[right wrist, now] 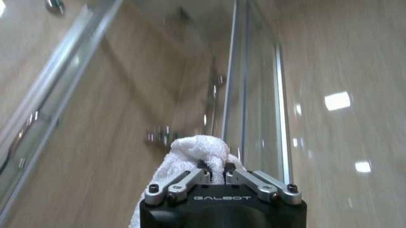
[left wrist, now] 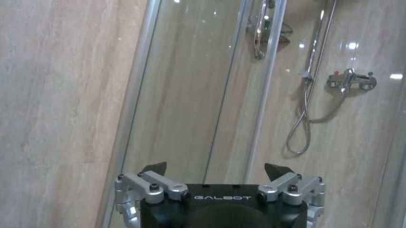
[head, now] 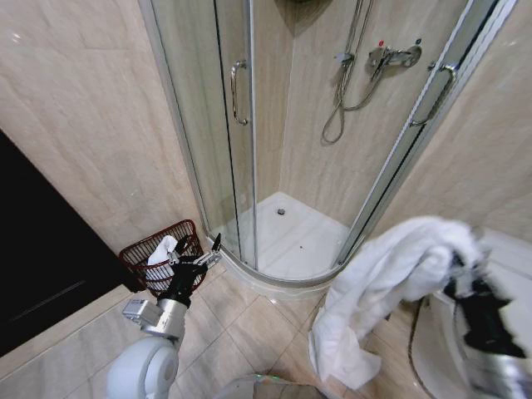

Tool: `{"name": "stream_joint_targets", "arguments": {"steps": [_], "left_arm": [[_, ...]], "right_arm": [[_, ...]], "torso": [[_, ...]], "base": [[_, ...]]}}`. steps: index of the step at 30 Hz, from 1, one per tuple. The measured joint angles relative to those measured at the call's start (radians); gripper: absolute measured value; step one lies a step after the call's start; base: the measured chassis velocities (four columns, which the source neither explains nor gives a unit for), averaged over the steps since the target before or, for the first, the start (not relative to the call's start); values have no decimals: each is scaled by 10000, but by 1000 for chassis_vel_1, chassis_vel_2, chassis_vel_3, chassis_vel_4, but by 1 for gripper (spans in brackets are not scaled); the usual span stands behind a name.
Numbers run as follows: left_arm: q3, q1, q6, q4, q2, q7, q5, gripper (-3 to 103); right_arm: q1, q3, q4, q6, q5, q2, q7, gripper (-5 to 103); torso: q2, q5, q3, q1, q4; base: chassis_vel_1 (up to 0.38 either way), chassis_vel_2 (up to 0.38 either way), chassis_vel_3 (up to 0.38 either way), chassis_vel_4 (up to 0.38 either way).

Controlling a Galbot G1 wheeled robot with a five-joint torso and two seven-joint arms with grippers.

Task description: Discard the used towel into the hamper.

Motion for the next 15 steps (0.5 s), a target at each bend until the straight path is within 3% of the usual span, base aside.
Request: {"name": "stream_joint_targets", "arguments": {"steps": [5,10,15], "left_arm": [[0,0,0,0,1,0,0,100],[0,0,0,0,1,0,0,100],[0,0,0,0,1,0,0,100]], "right_arm": [[1187,1206,321,-1096,1246,-1536,908,8],[1683,1616,280,-1326,2026,-2268,1671,8],[1859,1926,226,-1265,2450,-2576,1841,8]], "torso": [[0,3,2,1,1],[1,2,2,1,0],[1,2,2,1,-2]], "base": [[0,0,0,0],[0,0,0,0],[0,0,0,0]]}}
